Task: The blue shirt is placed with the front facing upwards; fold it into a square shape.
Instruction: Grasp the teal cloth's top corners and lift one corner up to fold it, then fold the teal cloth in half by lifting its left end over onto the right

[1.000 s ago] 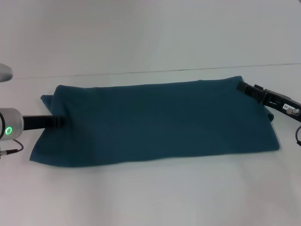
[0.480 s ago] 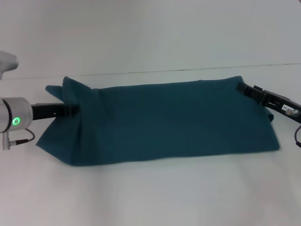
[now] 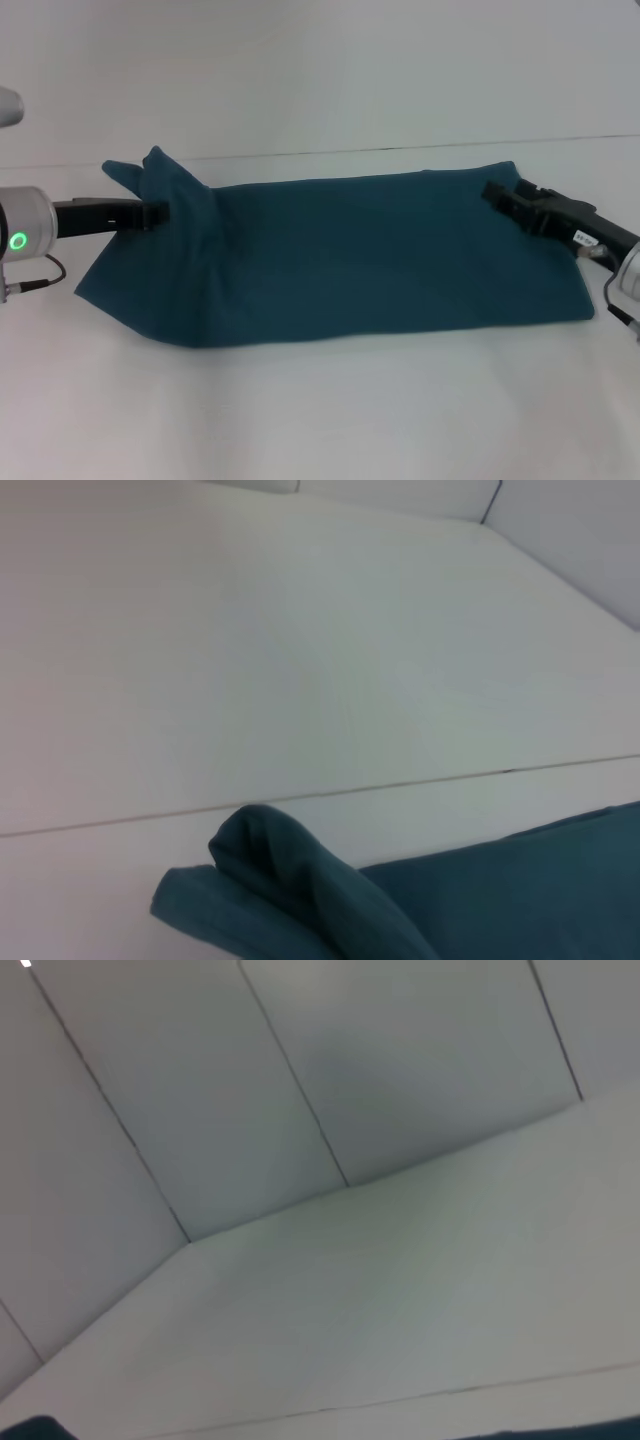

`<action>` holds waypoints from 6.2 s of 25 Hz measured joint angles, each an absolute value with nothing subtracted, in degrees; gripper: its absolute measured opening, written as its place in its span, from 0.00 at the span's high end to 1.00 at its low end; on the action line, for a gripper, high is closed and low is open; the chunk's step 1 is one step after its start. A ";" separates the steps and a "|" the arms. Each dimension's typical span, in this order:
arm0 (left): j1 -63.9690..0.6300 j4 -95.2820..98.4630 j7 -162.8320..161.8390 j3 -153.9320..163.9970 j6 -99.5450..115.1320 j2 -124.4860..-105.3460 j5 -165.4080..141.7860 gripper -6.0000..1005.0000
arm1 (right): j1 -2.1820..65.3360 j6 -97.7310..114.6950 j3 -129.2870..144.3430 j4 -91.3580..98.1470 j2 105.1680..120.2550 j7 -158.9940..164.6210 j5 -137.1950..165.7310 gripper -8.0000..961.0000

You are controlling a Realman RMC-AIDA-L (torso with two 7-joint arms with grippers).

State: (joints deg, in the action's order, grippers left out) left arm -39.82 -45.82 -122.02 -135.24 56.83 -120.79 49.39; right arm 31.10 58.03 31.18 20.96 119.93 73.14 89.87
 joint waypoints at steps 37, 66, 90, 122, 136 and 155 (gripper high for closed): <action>-36.16 -65.88 -130.48 -139.08 76.17 -121.76 57.96 0.93 | 55.70 41.83 23.85 -17.91 121.54 20.67 74.20 0.96; -36.50 -67.37 -130.52 -138.48 77.29 -122.51 63.00 0.94 | 43.10 43.95 -13.27 -18.39 120.63 20.14 104.59 0.96; -39.31 -66.83 -129.92 -137.34 76.05 -123.68 64.25 0.94 | 56.26 25.78 -13.25 -26.14 121.57 19.85 115.53 0.96; -39.31 -66.44 -129.81 -135.97 74.24 -123.81 65.86 0.94 | 54.15 25.05 -17.46 -27.10 121.56 19.95 116.01 0.96; -40.03 -65.04 -129.73 -134.02 72.09 -123.84 66.06 0.94 | 57.59 24.09 -17.23 -28.34 121.55 20.02 116.02 0.96; -39.66 -63.37 -127.62 -133.76 71.95 -123.87 68.49 0.94 | 40.21 40.53 -28.80 -25.81 119.63 19.81 121.03 0.96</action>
State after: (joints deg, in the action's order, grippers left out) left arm -39.66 -63.37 -127.62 -133.76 71.95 -123.87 68.49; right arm 40.21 40.53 -28.80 -25.81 119.63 19.81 121.03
